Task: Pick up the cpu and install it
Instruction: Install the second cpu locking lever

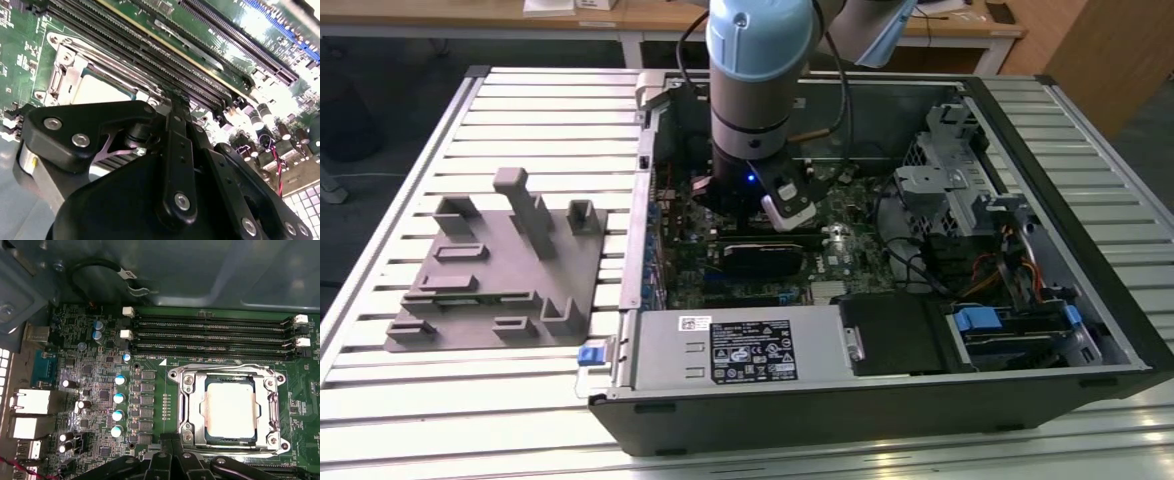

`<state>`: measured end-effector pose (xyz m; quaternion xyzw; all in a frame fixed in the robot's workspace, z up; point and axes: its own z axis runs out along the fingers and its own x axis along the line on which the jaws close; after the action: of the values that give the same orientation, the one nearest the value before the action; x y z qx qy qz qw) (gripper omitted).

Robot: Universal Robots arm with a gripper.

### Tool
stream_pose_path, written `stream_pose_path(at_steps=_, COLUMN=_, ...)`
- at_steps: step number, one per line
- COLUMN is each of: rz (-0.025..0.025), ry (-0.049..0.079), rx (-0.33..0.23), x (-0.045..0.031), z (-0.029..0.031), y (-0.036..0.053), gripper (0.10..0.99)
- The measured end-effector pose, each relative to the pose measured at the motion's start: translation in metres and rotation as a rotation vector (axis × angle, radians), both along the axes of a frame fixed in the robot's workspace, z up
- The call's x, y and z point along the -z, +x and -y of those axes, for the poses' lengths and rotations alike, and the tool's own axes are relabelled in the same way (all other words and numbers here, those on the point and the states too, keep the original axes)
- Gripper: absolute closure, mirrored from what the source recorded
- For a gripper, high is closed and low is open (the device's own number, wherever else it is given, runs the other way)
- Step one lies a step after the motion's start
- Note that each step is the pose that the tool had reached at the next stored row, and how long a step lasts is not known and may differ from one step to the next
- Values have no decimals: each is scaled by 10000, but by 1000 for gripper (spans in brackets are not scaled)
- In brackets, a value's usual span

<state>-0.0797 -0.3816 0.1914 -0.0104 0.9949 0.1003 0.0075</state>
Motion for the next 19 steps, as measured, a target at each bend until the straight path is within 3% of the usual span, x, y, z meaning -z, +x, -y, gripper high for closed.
stream_pose_path(at_steps=10, rz=-1, ry=-192, rx=0, x=-31, z=-8, y=-2, gripper=980)
stream_pose_path(at_steps=19, rz=-3, ry=-483, rx=1, x=-22, z=-31, y=-2, gripper=980)
